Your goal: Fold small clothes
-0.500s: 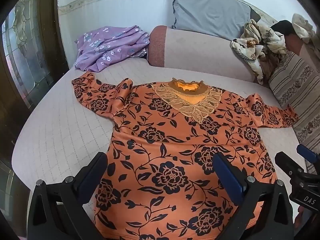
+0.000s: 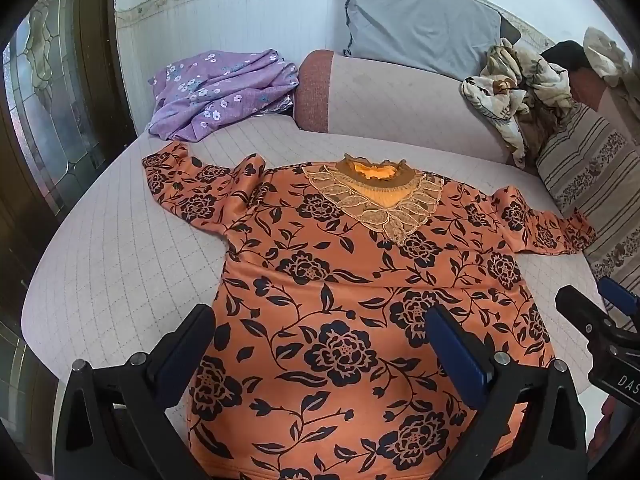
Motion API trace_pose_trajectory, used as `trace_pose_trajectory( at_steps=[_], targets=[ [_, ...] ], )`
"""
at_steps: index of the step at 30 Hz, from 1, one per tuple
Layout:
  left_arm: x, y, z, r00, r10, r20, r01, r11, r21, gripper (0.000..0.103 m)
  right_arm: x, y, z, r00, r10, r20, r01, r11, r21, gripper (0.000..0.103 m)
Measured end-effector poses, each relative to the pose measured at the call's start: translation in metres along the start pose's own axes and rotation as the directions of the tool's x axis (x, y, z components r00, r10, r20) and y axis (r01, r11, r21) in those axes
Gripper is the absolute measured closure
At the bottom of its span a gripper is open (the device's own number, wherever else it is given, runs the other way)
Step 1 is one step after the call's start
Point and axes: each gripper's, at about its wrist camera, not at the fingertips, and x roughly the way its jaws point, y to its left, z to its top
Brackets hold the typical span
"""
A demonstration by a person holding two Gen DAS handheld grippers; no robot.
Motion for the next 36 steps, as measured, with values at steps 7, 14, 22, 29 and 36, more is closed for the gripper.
trace_pose_trajectory(
  at_steps=[7,14,22,29,36],
  targets=[
    [0.0,-0.001,0.001,1.0,0.001,0.0,-0.001,1.0,-0.001,0.0,-0.004,0.003,0.002,1.0,-0.006,0.013,0.006,1.0,-0.004,0.0],
    [-0.004,-0.003,0.003,1.0,-0.003,0.002,0.003,1.0,0.003,0.0,-0.005,0.004,0.003,1.0,-0.006,0.018,0.006,1.0,-0.006,0.0],
    [-0.006,0.002,0.003,1.0,-0.006,0.006,0.006,1.0,0.001,0.0,-0.006,0.003,0.003,1.0,-0.005,0.019,0.005,1.0,-0.004,0.0],
    [-0.006,0.001,0.002,1.0,-0.006,0.006,0.006,1.0,-0.002,0.0,-0.005,0.004,0.003,1.0,-0.002,0.01,0.002,1.0,-0.008,0.0],
    [-0.006,0.003,0.001,1.0,-0.007,0.008,0.007,1.0,-0.004,0.0,-0.004,0.006,0.001,1.0,0.001,0.001,-0.001,1.0,-0.014,0.0]
  ],
)
